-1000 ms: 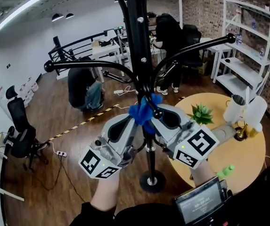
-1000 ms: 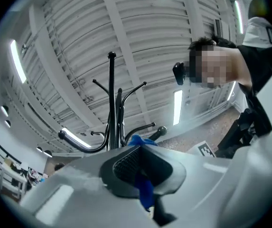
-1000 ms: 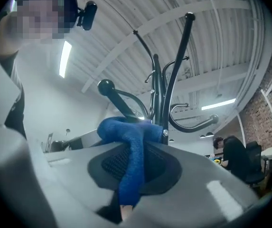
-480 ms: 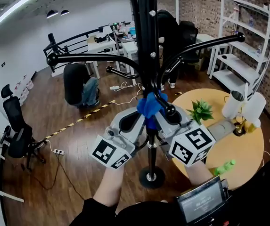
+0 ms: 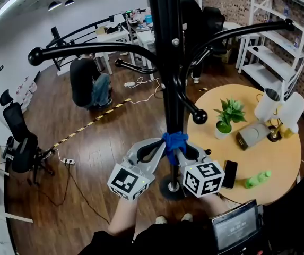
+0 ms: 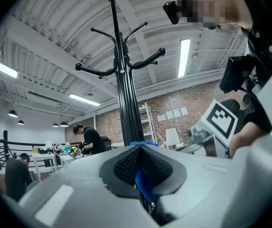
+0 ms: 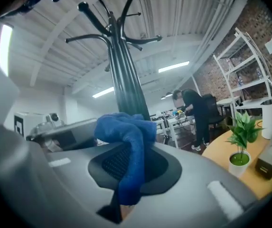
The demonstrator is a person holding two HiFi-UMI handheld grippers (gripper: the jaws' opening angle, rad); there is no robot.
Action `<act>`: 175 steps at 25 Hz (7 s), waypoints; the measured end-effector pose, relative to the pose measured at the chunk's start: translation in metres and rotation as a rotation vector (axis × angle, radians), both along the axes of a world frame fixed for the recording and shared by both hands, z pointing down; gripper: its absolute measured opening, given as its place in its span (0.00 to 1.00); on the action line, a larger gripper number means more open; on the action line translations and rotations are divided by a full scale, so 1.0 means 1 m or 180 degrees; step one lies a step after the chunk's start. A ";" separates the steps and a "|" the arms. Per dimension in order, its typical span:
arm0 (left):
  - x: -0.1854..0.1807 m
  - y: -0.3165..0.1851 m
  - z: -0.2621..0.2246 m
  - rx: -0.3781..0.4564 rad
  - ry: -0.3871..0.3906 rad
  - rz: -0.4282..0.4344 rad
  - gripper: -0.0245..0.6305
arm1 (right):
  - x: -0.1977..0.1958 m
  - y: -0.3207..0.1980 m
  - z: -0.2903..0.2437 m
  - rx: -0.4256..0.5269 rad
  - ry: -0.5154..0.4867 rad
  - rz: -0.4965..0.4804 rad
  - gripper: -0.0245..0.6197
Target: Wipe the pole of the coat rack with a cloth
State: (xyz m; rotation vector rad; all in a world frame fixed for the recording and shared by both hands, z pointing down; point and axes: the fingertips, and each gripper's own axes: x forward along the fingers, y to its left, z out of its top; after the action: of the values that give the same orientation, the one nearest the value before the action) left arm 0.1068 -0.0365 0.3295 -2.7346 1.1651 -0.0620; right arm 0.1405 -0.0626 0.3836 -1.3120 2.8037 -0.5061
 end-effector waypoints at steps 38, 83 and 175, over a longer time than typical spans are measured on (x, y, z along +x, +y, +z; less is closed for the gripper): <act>-0.017 0.011 -0.123 0.0900 0.0234 -0.0006 0.04 | -0.004 0.003 -0.206 0.1454 -0.0453 -0.0373 0.12; -0.023 0.008 -0.092 0.0814 0.0160 0.0113 0.04 | -0.004 -0.001 -0.187 0.1502 -0.0247 -0.0160 0.12; -0.006 0.003 -0.021 0.0524 -0.0081 0.0271 0.04 | -0.001 0.000 0.087 -0.0245 0.0630 -0.0137 0.12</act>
State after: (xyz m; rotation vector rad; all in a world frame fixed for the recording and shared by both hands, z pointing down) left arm 0.1013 -0.0338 0.3090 -2.6269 0.9986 0.0094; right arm 0.1394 -0.0629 0.4711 -1.3915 3.0062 -0.5176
